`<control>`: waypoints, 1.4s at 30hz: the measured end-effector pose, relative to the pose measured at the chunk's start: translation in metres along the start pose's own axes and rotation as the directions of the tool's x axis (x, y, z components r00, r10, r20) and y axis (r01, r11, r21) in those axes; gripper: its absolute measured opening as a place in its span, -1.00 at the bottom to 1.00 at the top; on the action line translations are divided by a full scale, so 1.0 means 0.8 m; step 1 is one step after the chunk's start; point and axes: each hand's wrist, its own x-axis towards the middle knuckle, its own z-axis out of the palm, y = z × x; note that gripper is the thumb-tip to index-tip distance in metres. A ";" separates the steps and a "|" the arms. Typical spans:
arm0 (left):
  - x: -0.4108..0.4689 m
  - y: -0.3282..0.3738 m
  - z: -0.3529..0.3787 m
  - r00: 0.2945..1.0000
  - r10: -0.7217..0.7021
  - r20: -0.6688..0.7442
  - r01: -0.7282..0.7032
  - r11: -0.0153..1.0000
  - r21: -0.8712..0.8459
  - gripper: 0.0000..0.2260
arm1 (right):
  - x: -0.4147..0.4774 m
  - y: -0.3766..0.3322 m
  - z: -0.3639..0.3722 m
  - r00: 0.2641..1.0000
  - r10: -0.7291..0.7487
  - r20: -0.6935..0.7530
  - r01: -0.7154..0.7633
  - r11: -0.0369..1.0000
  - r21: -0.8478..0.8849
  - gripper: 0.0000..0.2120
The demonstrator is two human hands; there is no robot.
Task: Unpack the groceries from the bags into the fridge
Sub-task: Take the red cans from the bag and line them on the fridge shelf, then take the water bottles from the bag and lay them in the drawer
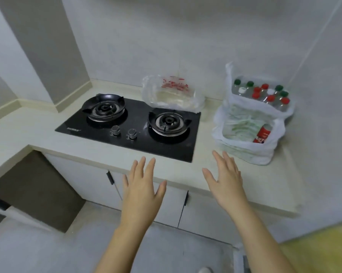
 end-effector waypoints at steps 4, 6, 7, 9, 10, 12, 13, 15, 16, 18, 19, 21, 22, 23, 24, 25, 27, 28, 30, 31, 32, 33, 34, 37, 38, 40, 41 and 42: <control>0.041 0.049 0.041 0.994 0.098 0.045 -0.096 0.994 -0.046 -0.44 | 0.035 0.053 -0.028 0.992 0.099 -0.073 -0.099 0.995 0.010 -0.40; 0.065 0.074 0.065 0.989 0.132 0.060 -0.128 0.990 -0.053 -0.44 | 0.057 0.075 -0.042 0.989 0.105 -0.102 -0.105 0.994 0.012 -0.40; 0.077 0.088 0.077 0.988 0.144 0.063 -0.140 0.989 -0.052 -0.44 | 0.070 0.086 -0.049 0.988 0.106 -0.109 -0.105 0.994 0.015 -0.41; 0.101 0.115 0.099 0.984 0.166 0.062 -0.163 0.985 -0.056 -0.44 | 0.098 0.107 -0.063 0.988 0.095 -0.120 -0.094 0.995 0.015 -0.42; 0.113 0.129 0.109 0.982 0.177 0.063 -0.173 0.983 -0.065 -0.43 | 0.114 0.117 -0.072 0.987 0.087 -0.133 -0.086 0.996 0.015 -0.43; 0.139 0.155 0.129 0.978 0.194 0.078 -0.188 0.979 -0.071 -0.43 | 0.151 0.137 -0.090 0.984 0.071 -0.164 -0.072 0.997 0.005 -0.44; 0.153 0.167 0.139 0.975 0.202 0.089 -0.197 0.979 -0.061 -0.43 | 0.168 0.147 -0.100 0.982 0.066 -0.175 -0.067 0.998 -0.002 -0.46; 0.177 0.187 0.159 0.972 0.211 0.108 -0.208 0.977 -0.038 -0.43 | 0.201 0.164 -0.116 0.981 0.065 -0.181 -0.065 0.998 0.006 -0.49; 0.187 0.196 0.168 0.971 0.210 0.117 -0.207 0.978 -0.037 -0.43 | 0.215 0.171 -0.122 0.982 0.069 -0.178 -0.066 0.998 0.020 -0.51; 0.206 0.211 0.185 0.969 0.203 0.140 -0.198 0.979 -0.047 -0.43 | 0.239 0.184 -0.131 0.982 0.065 -0.177 -0.059 0.998 0.034 -0.54; 0.214 0.218 0.192 0.967 0.202 0.157 -0.196 0.979 -0.050 -0.42 | 0.250 0.190 -0.133 0.983 0.063 -0.175 -0.058 0.998 0.030 -0.55; 0.230 0.230 0.207 0.958 0.211 0.195 -0.205 0.977 -0.051 -0.42 | 0.268 0.200 -0.137 0.986 0.072 -0.149 -0.071 0.997 0.015 -0.56; 0.238 0.236 0.214 0.952 0.222 0.213 -0.216 0.975 -0.049 -0.42 | 0.274 0.205 -0.137 0.988 0.083 -0.128 -0.083 0.997 0.004 -0.56; 0.247 0.242 0.221 0.945 0.233 0.231 -0.228 0.972 -0.050 -0.42 | 0.280 0.210 -0.137 0.989 0.097 -0.108 -0.099 0.995 -0.008 -0.56; 0.256 0.248 0.229 0.937 0.244 0.249 -0.238 0.970 -0.055 -0.42 | 0.285 0.215 -0.136 0.990 0.108 -0.093 -0.111 0.994 -0.022 -0.56; 0.266 0.254 0.238 0.930 0.252 0.266 -0.244 0.968 -0.065 -0.42 | 0.291 0.222 -0.135 0.989 0.118 -0.084 -0.121 0.992 -0.038 -0.56; 0.287 0.268 0.257 0.917 0.269 0.294 -0.254 0.963 -0.088 -0.43 | 0.299 0.234 -0.136 0.987 0.143 -0.079 -0.149 0.986 -0.078 -0.59; 0.297 0.275 0.267 0.911 0.278 0.303 -0.262 0.961 -0.094 -0.44 | 0.301 0.240 -0.138 0.983 0.160 -0.086 -0.167 0.982 -0.090 -0.62; 0.317 0.290 0.288 0.899 0.305 0.316 -0.287 0.952 -0.102 -0.47 | 0.301 0.253 -0.143 0.974 0.197 -0.115 -0.206 0.976 -0.070 -0.66; 0.328 0.298 0.299 0.890 0.320 0.326 -0.301 0.947 -0.110 -0.47 | 0.301 0.260 -0.147 0.968 0.214 -0.130 -0.222 0.974 -0.047 -0.65; 0.338 0.308 0.310 0.877 0.336 0.343 -0.314 0.942 -0.120 -0.48 | 0.299 0.267 -0.149 0.963 0.232 -0.135 -0.238 0.971 -0.026 -0.62; 0.347 0.317 0.320 0.862 0.354 0.363 -0.330 0.935 -0.128 -0.47 | 0.299 0.273 -0.152 0.959 0.251 -0.132 -0.255 0.967 -0.014 -0.59; 0.356 0.327 0.331 0.846 0.373 0.381 -0.349 0.928 -0.132 -0.47 | 0.299 0.279 -0.154 0.955 0.267 -0.127 -0.270 0.963 -0.011 -0.57; 0.374 0.355 0.362 0.802 0.398 0.446 -0.387 0.914 -0.119 -0.44 | 0.300 0.291 -0.159 0.944 0.302 -0.134 -0.307 0.952 -0.014 -0.58; 0.377 0.363 0.371 0.790 0.401 0.463 -0.394 0.912 -0.117 -0.43 | 0.300 0.292 -0.160 0.938 0.316 -0.142 -0.321 0.947 -0.009 -0.59; 0.381 0.374 0.387 0.772 0.418 0.478 -0.413 0.902 -0.122 -0.44 | 0.299 0.296 -0.162 0.926 0.349 -0.144 -0.353 0.936 0.004 -0.60; 0.382 0.378 0.393 0.768 0.427 0.477 -0.420 0.899 -0.128 -0.44 | 0.299 0.299 -0.162 0.921 0.362 -0.142 -0.365 0.931 0.006 -0.57; 0.383 0.382 0.399 0.766 0.431 0.477 -0.421 0.897 -0.134 -0.44 | 0.299 0.301 -0.161 0.917 0.374 -0.140 -0.376 0.926 0.011 -0.54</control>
